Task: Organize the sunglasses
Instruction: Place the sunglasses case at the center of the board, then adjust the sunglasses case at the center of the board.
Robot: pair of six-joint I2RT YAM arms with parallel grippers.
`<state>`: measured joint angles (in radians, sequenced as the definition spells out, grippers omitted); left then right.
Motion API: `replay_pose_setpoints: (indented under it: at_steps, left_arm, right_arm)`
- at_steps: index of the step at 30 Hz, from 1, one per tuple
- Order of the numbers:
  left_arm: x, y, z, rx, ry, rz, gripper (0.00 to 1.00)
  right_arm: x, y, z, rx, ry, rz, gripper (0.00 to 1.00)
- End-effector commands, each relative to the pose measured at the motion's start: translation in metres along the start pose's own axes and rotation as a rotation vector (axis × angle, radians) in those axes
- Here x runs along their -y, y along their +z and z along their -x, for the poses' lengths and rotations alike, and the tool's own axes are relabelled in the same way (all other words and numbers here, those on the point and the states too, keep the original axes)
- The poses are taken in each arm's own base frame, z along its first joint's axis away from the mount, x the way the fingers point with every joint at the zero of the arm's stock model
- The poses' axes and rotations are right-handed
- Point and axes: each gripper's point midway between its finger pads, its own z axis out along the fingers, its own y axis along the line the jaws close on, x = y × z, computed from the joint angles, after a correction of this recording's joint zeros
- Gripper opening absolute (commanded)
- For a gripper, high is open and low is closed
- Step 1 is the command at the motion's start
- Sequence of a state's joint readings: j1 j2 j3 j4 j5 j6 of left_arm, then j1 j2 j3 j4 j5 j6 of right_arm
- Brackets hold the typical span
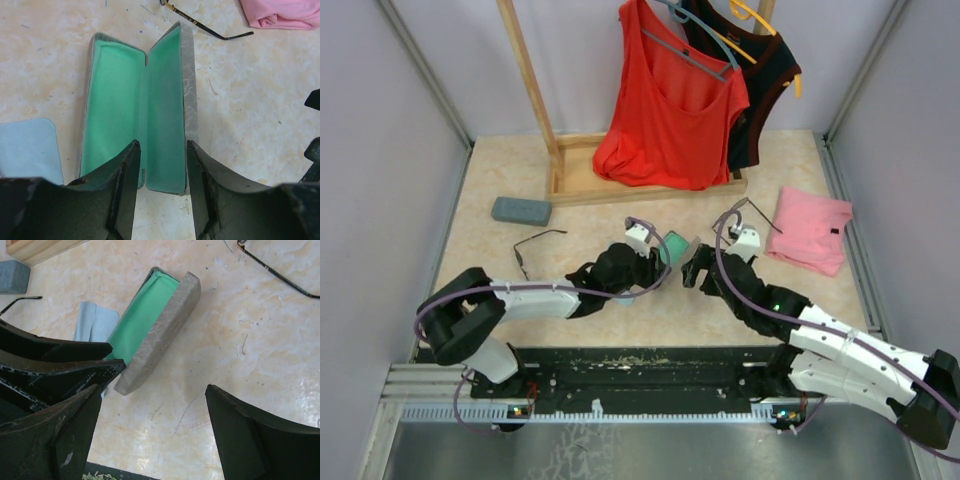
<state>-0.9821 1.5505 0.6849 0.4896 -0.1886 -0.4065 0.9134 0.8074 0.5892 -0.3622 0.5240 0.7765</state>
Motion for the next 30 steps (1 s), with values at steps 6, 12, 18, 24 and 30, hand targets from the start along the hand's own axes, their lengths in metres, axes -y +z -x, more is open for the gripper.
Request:
replay_pose_setpoints:
  at_steps: [6,12,18,24,30]
  left_arm:
    - [0.008,-0.014,0.007,0.037,-0.036,-0.041,0.57]
    - [0.003,-0.027,0.026,0.089,-0.034,-0.013,0.6]
    - [-0.009,-0.041,0.046,0.133,-0.001,0.045,0.63]
    - [-0.023,-0.047,0.044,0.107,-0.006,0.079,0.63]
    - [-0.029,-0.06,0.044,0.099,-0.014,0.102,0.63]
  right_arm:
    - [0.011,0.008,-0.003,0.005,0.251,-0.088,0.89]
    - [0.02,0.022,-0.017,-0.082,0.299,-0.096,0.86]
    - [0.024,0.041,-0.028,-0.115,0.304,-0.126,0.82]
    - [0.015,0.061,-0.03,-0.092,0.389,-0.08,0.66]
    - [0.018,0.075,-0.037,-0.104,0.417,-0.108,0.61]
